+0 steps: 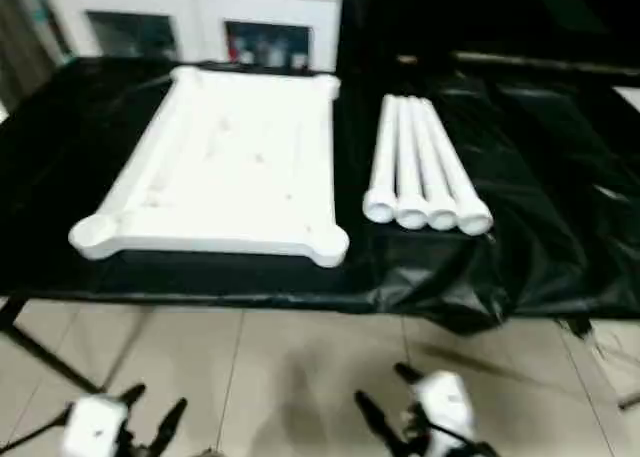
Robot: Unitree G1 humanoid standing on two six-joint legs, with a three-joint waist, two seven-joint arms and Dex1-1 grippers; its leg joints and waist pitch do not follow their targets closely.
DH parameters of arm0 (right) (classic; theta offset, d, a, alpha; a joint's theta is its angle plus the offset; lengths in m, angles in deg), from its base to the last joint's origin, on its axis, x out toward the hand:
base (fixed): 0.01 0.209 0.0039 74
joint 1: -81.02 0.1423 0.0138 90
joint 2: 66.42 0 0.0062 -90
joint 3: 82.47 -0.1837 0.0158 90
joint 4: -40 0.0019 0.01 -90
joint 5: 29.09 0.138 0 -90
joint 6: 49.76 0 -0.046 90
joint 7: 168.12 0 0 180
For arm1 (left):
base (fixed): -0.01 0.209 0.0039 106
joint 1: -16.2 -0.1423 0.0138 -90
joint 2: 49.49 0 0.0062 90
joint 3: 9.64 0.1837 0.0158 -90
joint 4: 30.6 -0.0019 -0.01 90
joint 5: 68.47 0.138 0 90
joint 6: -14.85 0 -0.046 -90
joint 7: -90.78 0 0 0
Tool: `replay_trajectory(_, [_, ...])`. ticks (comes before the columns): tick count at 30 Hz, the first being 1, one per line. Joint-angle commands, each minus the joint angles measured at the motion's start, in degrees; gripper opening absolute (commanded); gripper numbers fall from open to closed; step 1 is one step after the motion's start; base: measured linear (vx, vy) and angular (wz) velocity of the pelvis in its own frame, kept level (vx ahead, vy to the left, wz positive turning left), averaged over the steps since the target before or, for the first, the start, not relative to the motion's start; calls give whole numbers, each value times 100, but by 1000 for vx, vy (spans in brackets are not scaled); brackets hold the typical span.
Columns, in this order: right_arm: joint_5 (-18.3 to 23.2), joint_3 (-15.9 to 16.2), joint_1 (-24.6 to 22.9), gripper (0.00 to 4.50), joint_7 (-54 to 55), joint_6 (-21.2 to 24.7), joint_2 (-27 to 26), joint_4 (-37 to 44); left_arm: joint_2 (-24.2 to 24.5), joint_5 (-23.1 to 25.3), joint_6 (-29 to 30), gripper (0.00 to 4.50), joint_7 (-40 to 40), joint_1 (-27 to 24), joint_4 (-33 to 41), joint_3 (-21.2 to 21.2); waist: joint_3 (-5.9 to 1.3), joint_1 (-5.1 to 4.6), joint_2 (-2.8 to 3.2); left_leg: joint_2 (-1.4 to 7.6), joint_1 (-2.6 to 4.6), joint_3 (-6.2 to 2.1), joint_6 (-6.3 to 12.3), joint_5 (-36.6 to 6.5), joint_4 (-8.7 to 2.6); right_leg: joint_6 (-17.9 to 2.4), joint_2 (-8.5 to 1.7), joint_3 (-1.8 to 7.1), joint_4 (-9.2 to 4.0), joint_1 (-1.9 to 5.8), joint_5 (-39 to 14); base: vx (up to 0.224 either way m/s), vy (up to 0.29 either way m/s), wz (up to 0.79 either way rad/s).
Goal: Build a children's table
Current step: Move to table
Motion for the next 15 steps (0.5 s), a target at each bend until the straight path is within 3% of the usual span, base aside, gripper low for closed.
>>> replay_trajectory(1, [353, -411, 190, 391, 24, 299, 125, 439, 54, -206, 572, 363, 95, 70, 872, -180, -43, -19, 13, 638, -17, -433, -169, -2679, -687, -556, -578, 498, -631, -14, -2475, 0, 0, 0])
replay_trajectory(3, [529, -582, 393, 391, 120, 622, 170, 815, 82, -307, 903, 363, 142, 360, 1200, -289, -66, -23, -47, 634, -2, -397, -145, -2378, -673, -624, -518, 489, -591, 1, -1945, 0, 0, 0])
replay_trajectory(4, [634, -676, 642, 391, 266, 909, 193, 1051, 100, -462, 1139, 363, 194, 692, 1306, -363, -89, -8, -27, 611, 30, -377, -153, -2203, -657, -657, -484, 486, -549, -7, -1600, 0, 0, 0])
replay_trajectory(7, [602, -770, 1559, 391, 684, 1474, 232, 1340, 137, -619, 1445, 363, 320, 1702, 1165, -483, -185, -19, -61, 548, 45, -341, -49, -1256, -582, -784, -416, 463, -380, 16, -498, 0, 0, 0])
replay_trajectory(8, [565, -754, 1785, 391, 766, 1593, 231, 1331, 134, -613, 1469, 363, 361, 1918, 1063, -507, -217, -11, -62, 526, 22, -316, -16, -916, -536, -851, -438, 459, -343, 37, -163, 0, 0, 0])
replay_trajectory(9, [567, -733, 1903, 391, 818, 1669, 241, 1320, 139, -623, 1522, 363, 394, 2030, 1024, -522, -211, -11, -59, 519, 15, -303, -1, -838, -530, -864, -433, 455, -336, 43, -90, 0, 0, 0])
replay_trajectory(10, [567, -730, 1921, 391, 826, 1681, 243, 1318, 140, -625, 1530, 363, 399, 2047, 1018, -524, -231, -3, -97, 500, -11, -293, 69, -641, -494, -874, -446, 460, -298, 70, 91, 0, 0, 0])
replay_trajectory(11, [498, -685, 2759, 391, 1169, 1974, 62, 925, 74, -655, 1680, 363, 590, 2804, 624, -641, -265, 10, -208, 489, -6, -280, 160, -479, -467, -849, -449, 460, -285, 91, 172, 0, 0, 0])
replay_trajectory(12, [452, -671, 2973, 391, 1260, 2021, 3, 794, 51, -641, 1697, 363, 654, 3001, 508, -668, -233, -7, -160, 452, 14, -271, 160, -565, -484, -916, -428, 458, -297, 40, -37, 0, 0, 0])
replay_trajectory(13, [302, -665, 3563, 391, 1582, 2161, -191, 348, -7, -597, 1882, 363, 820, 3552, 185, -719, -306, -14, -169, 407, 45, -266, 80, -509, -423, -980, -432, 468, -278, 34, -235, 0, 0, 0])
replay_trajectory(14, [144, -690, 4025, 391, 1945, 2279, -381, -129, -39, -481, 2061, 363, 933, 3986, -75, -691, -370, 5, -292, 415, 9, -274, 89, 2, -387, -1060, -435, 475, -157, 61, 290, 0, 0, 0])
replay_trajectory(15, [57, -712, 4272, 391, 2161, 2362, -474, -413, -53, -372, 2110, 363, 989, 4220, -212, -639, -355, 6, -255, 404, 8, -267, 111, 144, -388, -1112, -412, 469, -153, 31, 432, 0, 0, 0])
